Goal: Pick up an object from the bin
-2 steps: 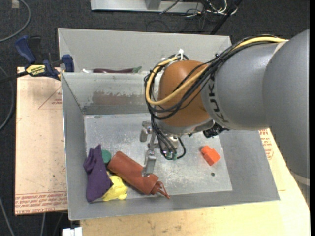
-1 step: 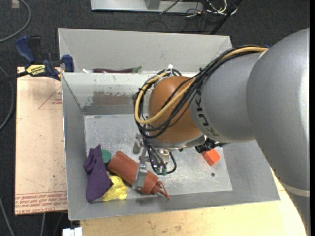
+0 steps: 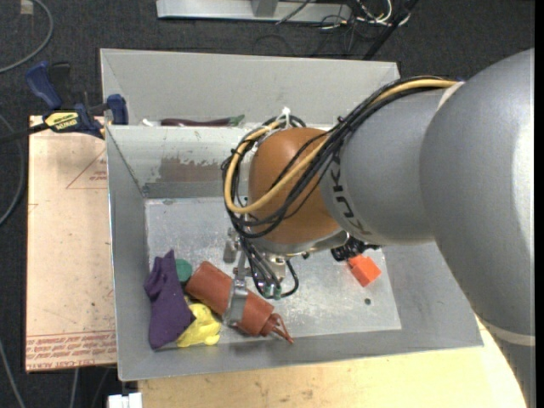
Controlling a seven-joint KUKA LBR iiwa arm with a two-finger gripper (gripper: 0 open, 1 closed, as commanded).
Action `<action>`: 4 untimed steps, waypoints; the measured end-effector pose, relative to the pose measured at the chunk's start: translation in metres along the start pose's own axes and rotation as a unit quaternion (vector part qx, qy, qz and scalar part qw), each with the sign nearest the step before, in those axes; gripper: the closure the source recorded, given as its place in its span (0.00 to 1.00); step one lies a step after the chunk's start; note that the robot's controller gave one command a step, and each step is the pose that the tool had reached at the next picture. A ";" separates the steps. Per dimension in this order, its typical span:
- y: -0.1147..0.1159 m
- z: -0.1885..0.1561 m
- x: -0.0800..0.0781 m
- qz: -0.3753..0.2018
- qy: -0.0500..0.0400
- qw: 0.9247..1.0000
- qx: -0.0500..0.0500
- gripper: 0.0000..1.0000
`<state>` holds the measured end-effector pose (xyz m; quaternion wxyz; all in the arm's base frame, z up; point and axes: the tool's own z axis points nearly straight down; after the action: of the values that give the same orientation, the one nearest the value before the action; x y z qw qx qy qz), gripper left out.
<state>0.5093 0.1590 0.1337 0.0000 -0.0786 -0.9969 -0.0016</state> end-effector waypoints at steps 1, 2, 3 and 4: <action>-0.001 0.057 0.021 0.069 -0.001 0.998 0.000 0.00; 0.004 0.064 0.005 0.130 -0.001 0.991 -0.001 1.00; 0.004 0.064 0.006 0.131 0.000 0.991 0.000 1.00; 0.003 0.061 0.007 0.131 0.002 0.991 0.001 1.00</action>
Offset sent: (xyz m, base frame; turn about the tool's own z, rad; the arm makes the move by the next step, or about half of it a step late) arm -0.0053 0.0049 -0.0637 0.2629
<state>0.5029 0.1635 0.0731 0.0021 -0.2083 -0.9781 -0.0010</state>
